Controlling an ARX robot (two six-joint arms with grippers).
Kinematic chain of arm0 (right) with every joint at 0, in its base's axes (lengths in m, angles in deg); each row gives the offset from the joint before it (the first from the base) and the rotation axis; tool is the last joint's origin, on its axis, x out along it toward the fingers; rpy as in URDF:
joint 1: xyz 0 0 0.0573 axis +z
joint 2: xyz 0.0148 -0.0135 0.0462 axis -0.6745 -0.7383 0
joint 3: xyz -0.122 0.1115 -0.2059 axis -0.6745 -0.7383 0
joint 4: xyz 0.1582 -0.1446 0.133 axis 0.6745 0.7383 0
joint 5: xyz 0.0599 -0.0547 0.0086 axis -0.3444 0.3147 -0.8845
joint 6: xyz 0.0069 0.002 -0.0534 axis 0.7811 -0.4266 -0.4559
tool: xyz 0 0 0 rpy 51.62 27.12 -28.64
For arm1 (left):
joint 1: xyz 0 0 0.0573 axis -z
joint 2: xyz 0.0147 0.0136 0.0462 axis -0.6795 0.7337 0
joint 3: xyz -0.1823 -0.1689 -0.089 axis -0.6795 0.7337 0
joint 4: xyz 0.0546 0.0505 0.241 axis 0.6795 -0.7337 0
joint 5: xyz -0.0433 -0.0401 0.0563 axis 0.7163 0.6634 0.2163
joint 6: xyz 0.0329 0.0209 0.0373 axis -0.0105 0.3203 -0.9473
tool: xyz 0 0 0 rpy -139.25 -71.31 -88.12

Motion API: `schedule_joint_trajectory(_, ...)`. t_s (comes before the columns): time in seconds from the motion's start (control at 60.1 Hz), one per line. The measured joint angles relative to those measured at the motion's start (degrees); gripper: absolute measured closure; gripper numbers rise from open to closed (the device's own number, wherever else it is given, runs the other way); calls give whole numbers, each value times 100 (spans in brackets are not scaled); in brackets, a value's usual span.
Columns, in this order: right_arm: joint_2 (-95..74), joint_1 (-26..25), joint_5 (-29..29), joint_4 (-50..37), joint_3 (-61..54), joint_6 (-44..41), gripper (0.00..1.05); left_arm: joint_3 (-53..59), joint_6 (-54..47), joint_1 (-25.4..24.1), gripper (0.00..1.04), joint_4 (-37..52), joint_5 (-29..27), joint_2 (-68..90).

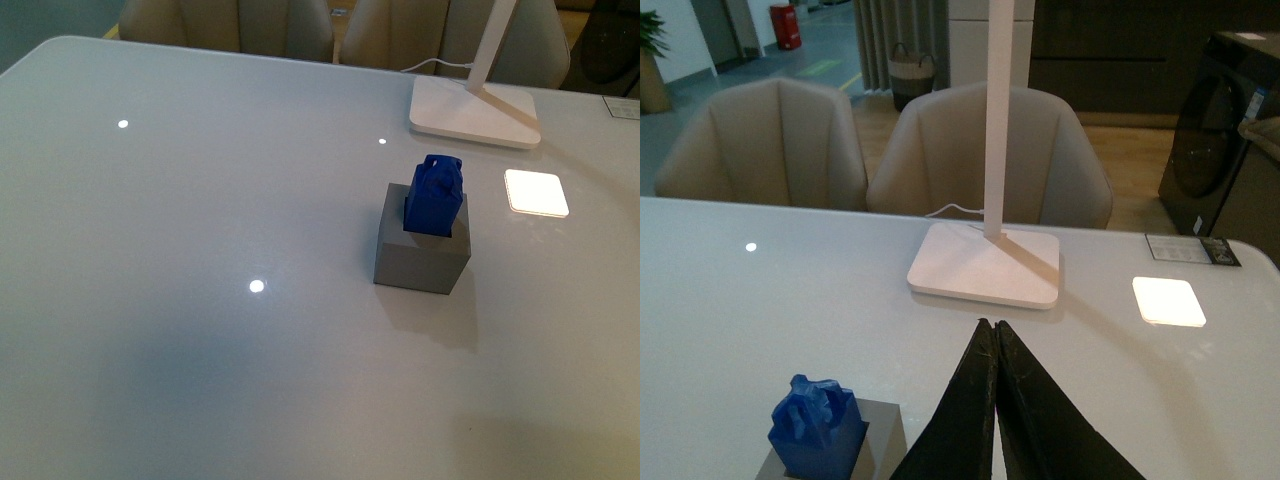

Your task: Insert blue part into gray base

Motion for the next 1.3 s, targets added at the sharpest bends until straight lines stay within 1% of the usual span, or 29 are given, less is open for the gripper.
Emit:
schedule_joint_trajectory(0.133, 654, -210, -153, 313, -356, -2, 103, 0, 0, 0, 7, 0, 0, 0)
schedule_joint_trajectory(0.383, 1838, -457, -422, 1071, -787, -2, 103, 0, 0, 0, 7, 0, 0, 0)
schedule_joint_trajectory(0.432, 2135, -704, -789, 1290, -866, -4, 103, 0, 0, 0, 7, 0, 0, 0)
schedule_joint_trajectory(0.499, 2564, -905, -826, 1622, -962, -4, 103, 0, 0, 0, 7, 0, 0, 0)
schedule_joint_trajectory(0.915, 4494, -920, -866, 3298, -1075, -4, 103, 0, 0, 0, 7, 0, 0, 0)
schedule_joint_trajectory(1.297, 5740, -920, -866, 4476, -1078, -4, 103, 0, 0, 0, 7, 0, 0, 0)
